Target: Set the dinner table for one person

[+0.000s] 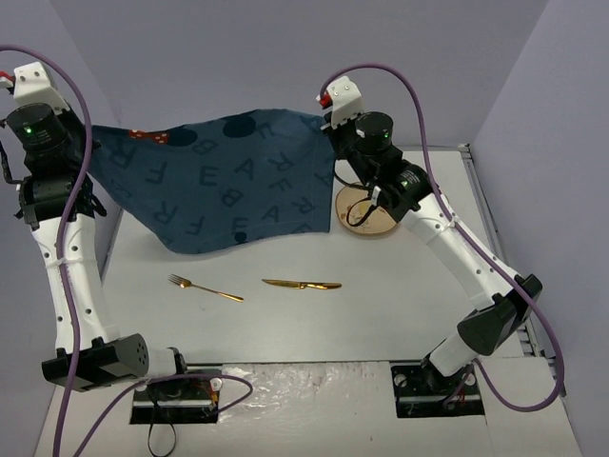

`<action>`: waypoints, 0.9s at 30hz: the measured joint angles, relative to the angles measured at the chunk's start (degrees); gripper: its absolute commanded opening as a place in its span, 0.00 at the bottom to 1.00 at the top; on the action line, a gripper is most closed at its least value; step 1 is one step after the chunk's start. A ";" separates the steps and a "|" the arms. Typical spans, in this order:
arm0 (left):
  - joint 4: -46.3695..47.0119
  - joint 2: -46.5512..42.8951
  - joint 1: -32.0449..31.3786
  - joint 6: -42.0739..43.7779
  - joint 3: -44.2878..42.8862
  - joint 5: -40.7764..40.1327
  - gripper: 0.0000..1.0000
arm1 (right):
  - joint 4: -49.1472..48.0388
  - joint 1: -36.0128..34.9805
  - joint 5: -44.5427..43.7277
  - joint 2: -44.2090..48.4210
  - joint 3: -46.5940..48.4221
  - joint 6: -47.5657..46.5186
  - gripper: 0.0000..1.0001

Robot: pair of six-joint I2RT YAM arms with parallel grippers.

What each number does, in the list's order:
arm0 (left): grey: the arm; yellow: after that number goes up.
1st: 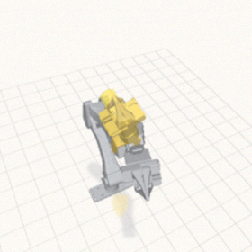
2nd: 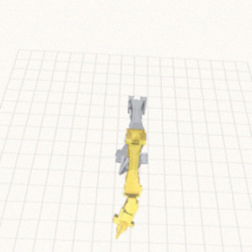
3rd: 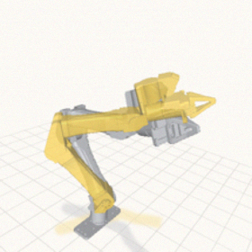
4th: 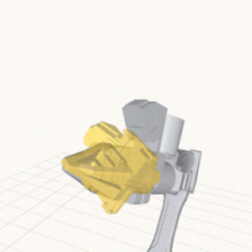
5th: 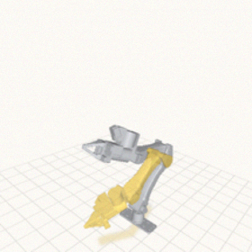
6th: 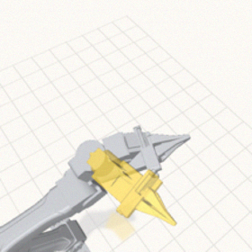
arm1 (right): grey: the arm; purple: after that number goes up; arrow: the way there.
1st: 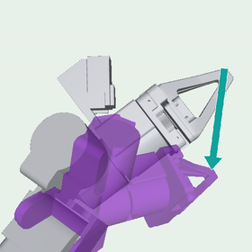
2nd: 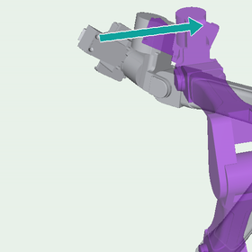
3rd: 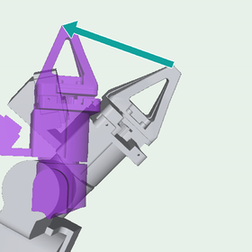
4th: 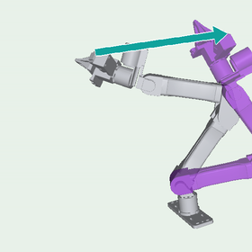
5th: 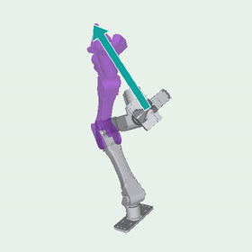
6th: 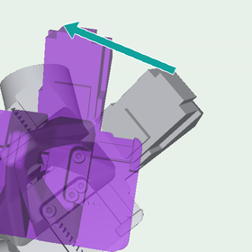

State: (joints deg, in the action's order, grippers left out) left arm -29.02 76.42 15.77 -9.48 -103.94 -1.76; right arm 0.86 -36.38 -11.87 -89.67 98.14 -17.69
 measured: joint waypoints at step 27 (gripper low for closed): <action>4.11 -4.89 1.15 1.96 10.98 -9.90 0.00 | -5.32 0.29 6.11 9.61 -11.70 3.84 0.00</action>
State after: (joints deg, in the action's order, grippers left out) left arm -24.91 71.53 16.92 -7.51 -92.97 -11.66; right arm -4.46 -36.09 -5.76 -80.06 86.44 -13.85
